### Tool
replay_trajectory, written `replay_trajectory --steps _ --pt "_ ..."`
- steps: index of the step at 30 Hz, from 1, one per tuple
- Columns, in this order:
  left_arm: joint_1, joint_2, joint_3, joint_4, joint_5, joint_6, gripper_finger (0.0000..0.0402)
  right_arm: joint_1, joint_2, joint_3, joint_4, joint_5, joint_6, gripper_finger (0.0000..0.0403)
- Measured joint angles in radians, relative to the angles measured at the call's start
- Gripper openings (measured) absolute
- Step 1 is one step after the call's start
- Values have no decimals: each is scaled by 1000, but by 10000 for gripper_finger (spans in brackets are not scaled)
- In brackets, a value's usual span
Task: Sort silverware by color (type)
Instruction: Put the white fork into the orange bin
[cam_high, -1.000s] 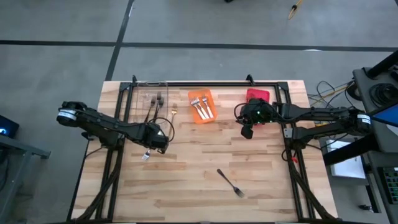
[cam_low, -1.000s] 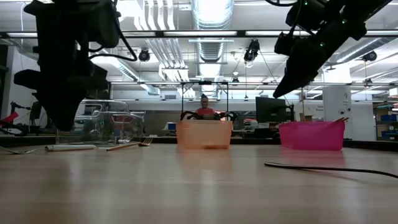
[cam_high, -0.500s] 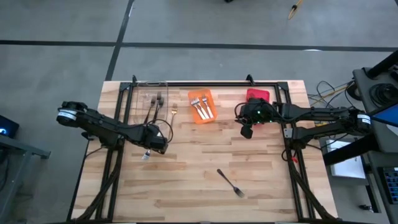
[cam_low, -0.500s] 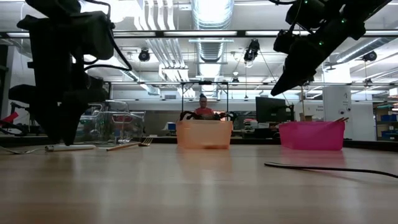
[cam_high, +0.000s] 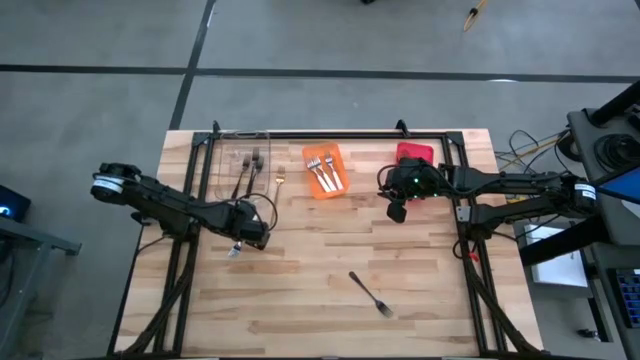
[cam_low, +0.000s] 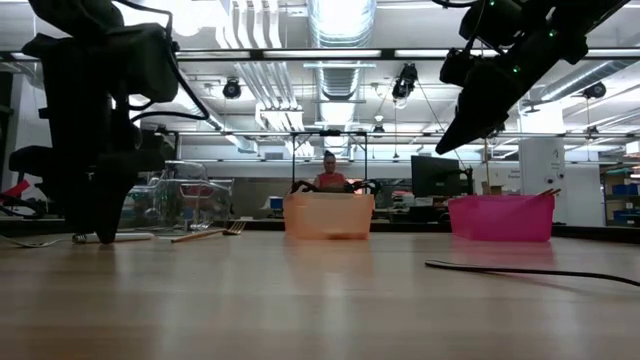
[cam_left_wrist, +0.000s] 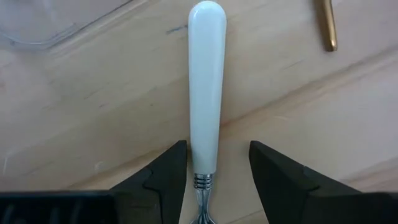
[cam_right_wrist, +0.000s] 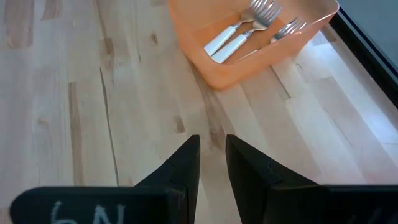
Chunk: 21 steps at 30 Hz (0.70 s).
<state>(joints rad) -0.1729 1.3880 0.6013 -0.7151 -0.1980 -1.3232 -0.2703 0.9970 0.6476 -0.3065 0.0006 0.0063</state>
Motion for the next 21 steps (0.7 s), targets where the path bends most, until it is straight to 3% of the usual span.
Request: replay_trajectory --steps 6,21 --pt "-17 -1 -1 2 19 -6 145 0 0 0 0 0 0 68" --pt "-31 -2 0 5 51 -6 25 0 0 0 -2 0 1 68"
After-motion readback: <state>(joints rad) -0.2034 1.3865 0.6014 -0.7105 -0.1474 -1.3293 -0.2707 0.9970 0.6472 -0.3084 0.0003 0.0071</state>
